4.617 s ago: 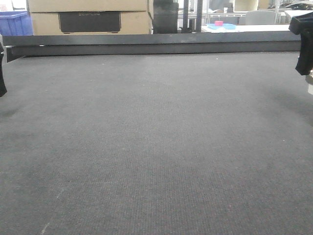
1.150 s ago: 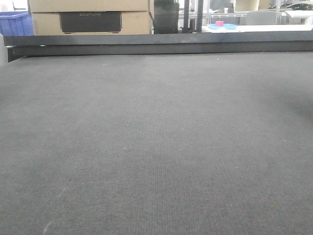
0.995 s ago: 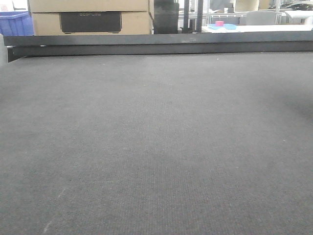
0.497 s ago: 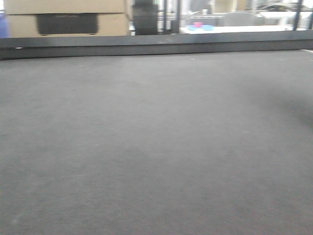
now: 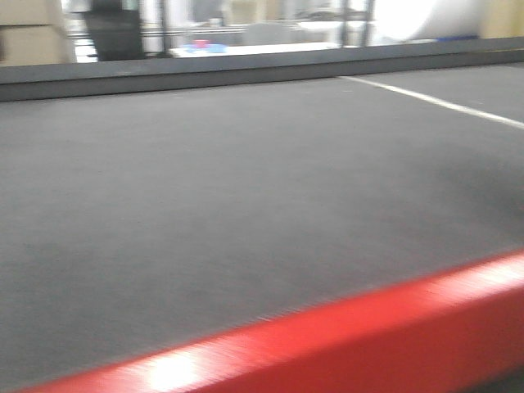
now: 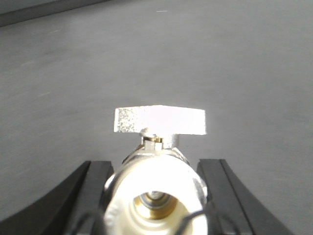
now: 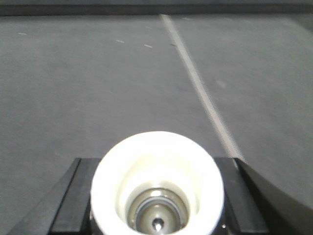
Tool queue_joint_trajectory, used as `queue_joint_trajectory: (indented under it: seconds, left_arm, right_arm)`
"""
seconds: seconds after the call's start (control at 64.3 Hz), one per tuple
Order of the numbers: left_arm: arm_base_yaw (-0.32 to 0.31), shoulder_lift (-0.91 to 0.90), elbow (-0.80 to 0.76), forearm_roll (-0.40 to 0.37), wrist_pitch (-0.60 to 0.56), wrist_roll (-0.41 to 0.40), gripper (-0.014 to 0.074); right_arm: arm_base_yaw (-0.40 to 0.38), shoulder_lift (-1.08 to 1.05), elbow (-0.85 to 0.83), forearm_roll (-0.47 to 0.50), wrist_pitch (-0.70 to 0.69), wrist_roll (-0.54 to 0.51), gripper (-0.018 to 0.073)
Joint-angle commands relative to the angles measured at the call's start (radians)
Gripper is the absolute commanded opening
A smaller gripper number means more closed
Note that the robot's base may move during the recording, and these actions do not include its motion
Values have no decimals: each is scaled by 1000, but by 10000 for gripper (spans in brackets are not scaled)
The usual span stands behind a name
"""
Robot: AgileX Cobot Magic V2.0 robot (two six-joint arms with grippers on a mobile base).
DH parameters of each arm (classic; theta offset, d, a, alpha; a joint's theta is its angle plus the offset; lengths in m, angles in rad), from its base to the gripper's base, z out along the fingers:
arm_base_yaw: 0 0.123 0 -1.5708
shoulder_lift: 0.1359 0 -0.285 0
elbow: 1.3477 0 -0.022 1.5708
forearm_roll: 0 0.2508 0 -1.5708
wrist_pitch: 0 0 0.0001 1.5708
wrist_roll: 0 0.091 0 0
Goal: Place valve from conveyor to right shelf box
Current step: 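Drive the base to the steel shelf of blue bins, holding both valves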
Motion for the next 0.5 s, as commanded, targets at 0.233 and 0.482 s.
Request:
queue_joint_trajectory:
  seconds: [0.233, 0.482]
  left_arm:
    - [-5, -12, -6, -14, -44, -6, -111]
    - [-5, -12, -6, -14, -44, -6, -111]
  right_arm:
    - [0, -14, -11, -8, -78, -6, -154]
    - [0, -14, -11, -8, -80, -6, -154]
